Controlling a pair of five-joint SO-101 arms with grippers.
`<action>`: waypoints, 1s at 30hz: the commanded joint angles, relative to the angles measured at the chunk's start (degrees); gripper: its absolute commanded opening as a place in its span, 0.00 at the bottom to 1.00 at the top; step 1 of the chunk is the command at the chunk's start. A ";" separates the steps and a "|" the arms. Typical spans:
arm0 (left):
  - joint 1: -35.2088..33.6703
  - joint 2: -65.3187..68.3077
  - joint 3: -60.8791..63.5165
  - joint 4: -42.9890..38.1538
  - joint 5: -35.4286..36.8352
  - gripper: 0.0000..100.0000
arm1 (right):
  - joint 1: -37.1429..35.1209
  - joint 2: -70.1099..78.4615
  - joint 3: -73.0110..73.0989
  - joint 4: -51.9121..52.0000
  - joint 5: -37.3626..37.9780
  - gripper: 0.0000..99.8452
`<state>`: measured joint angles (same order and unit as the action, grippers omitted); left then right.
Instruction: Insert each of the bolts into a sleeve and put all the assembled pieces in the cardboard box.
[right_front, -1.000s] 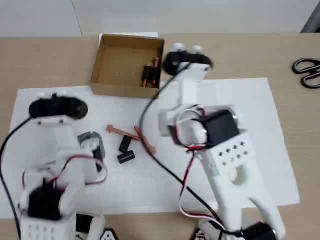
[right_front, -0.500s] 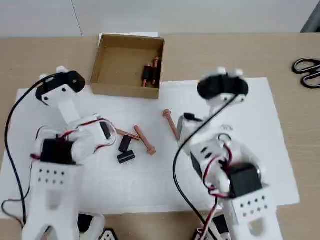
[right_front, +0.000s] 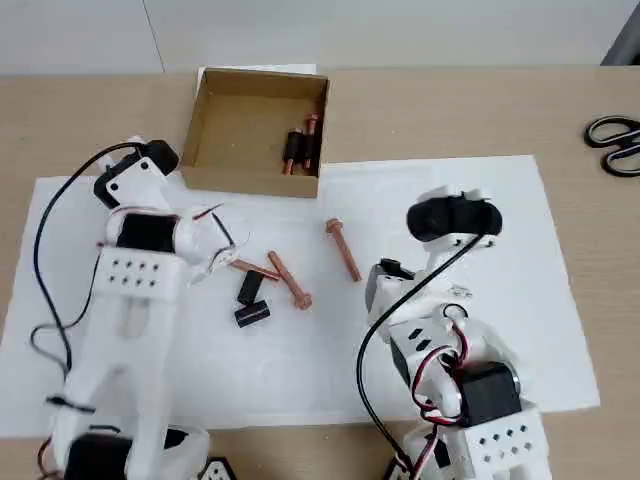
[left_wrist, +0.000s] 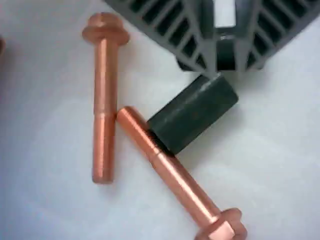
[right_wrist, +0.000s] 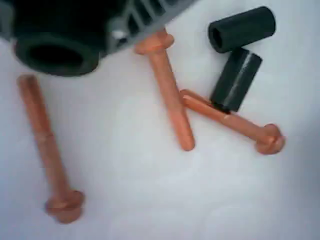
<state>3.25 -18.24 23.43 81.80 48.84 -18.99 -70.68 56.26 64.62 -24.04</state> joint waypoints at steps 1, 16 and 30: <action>1.32 6.33 -4.26 0.09 2.29 0.02 | 1.36 -1.63 -0.09 -1.36 0.26 0.00; 4.92 22.42 -17.27 0.35 12.48 0.09 | 1.45 -2.42 3.34 -1.10 0.26 0.00; 4.31 22.95 -17.19 0.09 17.67 0.22 | 1.45 -2.42 3.60 -1.10 0.26 0.00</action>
<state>7.91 4.88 8.66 81.80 65.54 -18.20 -72.35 60.22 64.62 -24.04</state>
